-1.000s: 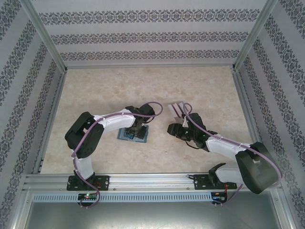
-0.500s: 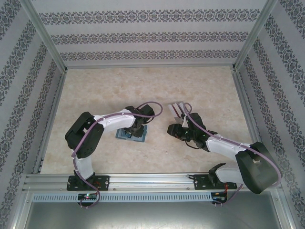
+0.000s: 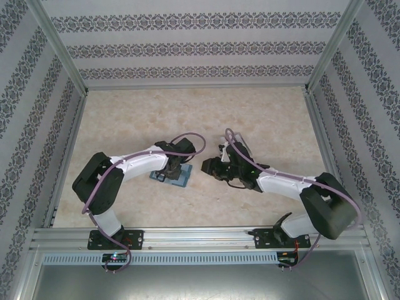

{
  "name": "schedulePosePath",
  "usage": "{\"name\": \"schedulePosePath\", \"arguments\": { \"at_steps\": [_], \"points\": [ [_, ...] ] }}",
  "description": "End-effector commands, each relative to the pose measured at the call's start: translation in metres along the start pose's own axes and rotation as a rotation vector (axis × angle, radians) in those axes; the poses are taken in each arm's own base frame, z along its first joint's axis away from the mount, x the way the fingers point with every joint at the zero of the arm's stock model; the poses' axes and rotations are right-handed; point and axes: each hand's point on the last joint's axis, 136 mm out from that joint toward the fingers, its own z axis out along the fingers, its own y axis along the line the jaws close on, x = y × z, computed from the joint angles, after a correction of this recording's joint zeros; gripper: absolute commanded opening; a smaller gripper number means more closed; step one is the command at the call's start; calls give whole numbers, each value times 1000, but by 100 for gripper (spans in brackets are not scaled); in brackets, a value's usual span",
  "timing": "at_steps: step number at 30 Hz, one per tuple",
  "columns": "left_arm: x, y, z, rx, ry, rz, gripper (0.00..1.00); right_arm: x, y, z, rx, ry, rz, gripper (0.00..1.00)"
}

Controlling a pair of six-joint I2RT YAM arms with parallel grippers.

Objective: Put the credit cards into the card holder

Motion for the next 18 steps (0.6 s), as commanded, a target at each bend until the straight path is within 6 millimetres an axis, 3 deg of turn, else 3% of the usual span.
{"name": "schedulePosePath", "arguments": {
  "at_steps": [1,7,12,18],
  "points": [
    [-8,14,-5,-9,-42,-58,27,-8,21,14,-34,2,35,33],
    [-10,38,-18,-31,-86,-149,28,-18,28,40,-28,4,55,34],
    [-7,59,-27,-37,-127,-238,31,-22,27,49,10,-12,29,37],
    [1,74,-28,94,-119,-384,32,-11,16,75,45,60,30,36]
  ]
}}
